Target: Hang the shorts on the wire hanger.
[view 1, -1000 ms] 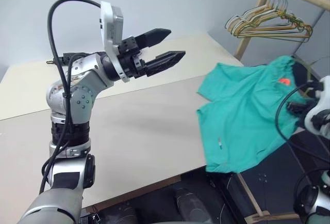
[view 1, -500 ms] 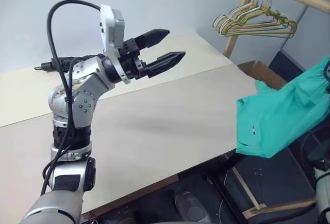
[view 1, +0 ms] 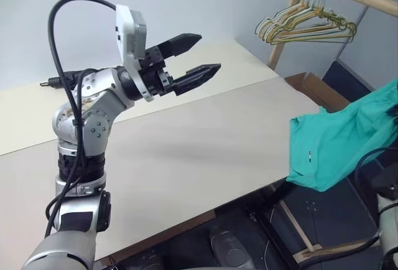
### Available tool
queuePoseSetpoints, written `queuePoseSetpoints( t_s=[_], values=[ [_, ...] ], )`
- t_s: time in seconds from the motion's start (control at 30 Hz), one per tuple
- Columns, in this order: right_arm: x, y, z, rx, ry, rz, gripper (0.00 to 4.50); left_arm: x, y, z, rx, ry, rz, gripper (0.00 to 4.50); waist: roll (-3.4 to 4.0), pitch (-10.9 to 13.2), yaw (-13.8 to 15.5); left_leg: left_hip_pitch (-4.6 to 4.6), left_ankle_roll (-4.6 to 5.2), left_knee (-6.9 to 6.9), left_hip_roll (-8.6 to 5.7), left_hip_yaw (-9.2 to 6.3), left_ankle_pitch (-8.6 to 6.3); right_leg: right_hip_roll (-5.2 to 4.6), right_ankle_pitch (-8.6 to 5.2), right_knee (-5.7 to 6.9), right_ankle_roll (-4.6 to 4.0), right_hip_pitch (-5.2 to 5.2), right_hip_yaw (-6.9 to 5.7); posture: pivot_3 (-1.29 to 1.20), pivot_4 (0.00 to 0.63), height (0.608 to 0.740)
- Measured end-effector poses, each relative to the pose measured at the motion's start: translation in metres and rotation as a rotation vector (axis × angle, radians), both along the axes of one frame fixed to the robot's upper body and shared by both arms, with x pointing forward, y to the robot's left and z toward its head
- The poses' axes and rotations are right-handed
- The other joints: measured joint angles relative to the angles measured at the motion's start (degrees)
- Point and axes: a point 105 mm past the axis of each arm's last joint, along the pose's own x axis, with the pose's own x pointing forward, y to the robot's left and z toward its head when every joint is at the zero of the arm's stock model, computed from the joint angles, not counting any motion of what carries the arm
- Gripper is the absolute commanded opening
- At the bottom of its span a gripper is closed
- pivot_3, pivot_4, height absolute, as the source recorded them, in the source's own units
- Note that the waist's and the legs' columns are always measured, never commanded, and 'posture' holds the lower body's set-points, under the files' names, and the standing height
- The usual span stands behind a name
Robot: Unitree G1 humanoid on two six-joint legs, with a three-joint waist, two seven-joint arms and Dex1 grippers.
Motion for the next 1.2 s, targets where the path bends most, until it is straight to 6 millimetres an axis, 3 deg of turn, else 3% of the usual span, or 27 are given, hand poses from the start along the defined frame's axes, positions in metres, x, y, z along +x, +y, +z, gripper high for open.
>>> queuePoseSetpoints(
  t_s=[0.23,0.43,0.63,0.77,0.9,1.0,1.1,1.2],
  values=[
    [-0.01,-0.001,0.02,-0.215,-0.011,-0.019,4.48,-0.001,-0.002,-0.001,0.011,-0.001,-0.014,4.5,0.06,0.0,0.0,0.0,0.0,-0.01,0.0,0.0,0.0,0.0,0.0,-0.03,0.02,0.0,0.0,-0.27,0.018,0.74],
    [-0.013,0.008,0.04,-0.419,-0.039,-0.03,4.48,-0.002,-0.001,-0.002,0.022,-0.004,-0.021,4.5,0.11,-0.1,-0.2,0.05,0.0,-0.03,0.01,0.02,-0.01,0.02,0.0,-0.03,0.02,0.0,0.04,-0.28,0.018,0.74],
    [-0.017,0.02,0.046,-0.57,-0.074,-0.053,4.48,-0.003,-0.001,-0.003,0.037,-0.004,-0.029,4.5,0.11,-0.1,-0.1,0.03,0.0,-0.04,0.01,0.01,-0.01,0.01,0.0,-0.04,0.03,-0.01,0.03,-0.28,0.021,0.74],
    [-0.028,0.032,0.073,-0.759,-0.181,-0.084,4.48,-0.001,0.0,-0.003,0.048,-0.009,-0.012,4.5,0.12,-0.1,0.0,0.03,0.0,-0.1,0.01,0.01,-0.01,0.01,0.0,-0.04,0.03,-0.05,0.05,-0.27,0.022,0.74],
    [-0.036,0.062,0.114,-0.946,-0.407,-0.003,4.48,0.004,0.004,-0.004,0.052,-0.052,0.06,4.5,0.13,-0.1,0.0,0.09,0.0,-0.11,0.01,0.02,-0.01,0.01,0.0,-0.05,0.03,-0.01,0.06,-0.25,0.02,0.74],
    [-0.035,0.104,0.138,-1.046,-0.652,0.199,4.48,0.013,0.013,-0.021,0.126,-0.041,0.14,4.5,0.11,-0.1,-0.2,0.2,0.0,-0.18,0.01,0.02,-0.01,0.02,0.0,-0.08,0.03,0.09,0.08,-0.21,0.022,0.74],
    [-0.021,0.148,0.132,-1.003,-0.794,0.502,4.48,0.018,0.023,-0.038,0.18,-0.005,0.195,4.5,-0.05,-0.1,-0.2,0.43,0.0,-0.25,0.02,-0.01,-0.01,0.03,0.0,-0.16,0.03,0.46,0.05,-0.16,0.031,0.74],
    [0.005,0.2,0.088,-0.909,-0.792,0.907,4.48,0.012,0.036,-0.055,0.253,0.018,0.239,4.5,-0.34,-0.1,0.3,0.5,0.0,-0.39,0.05,-0.02,-0.02,0.04,-0.01,-0.23,0.0,0.61,0.05,-0.07,0.053,0.74]
  ],
)
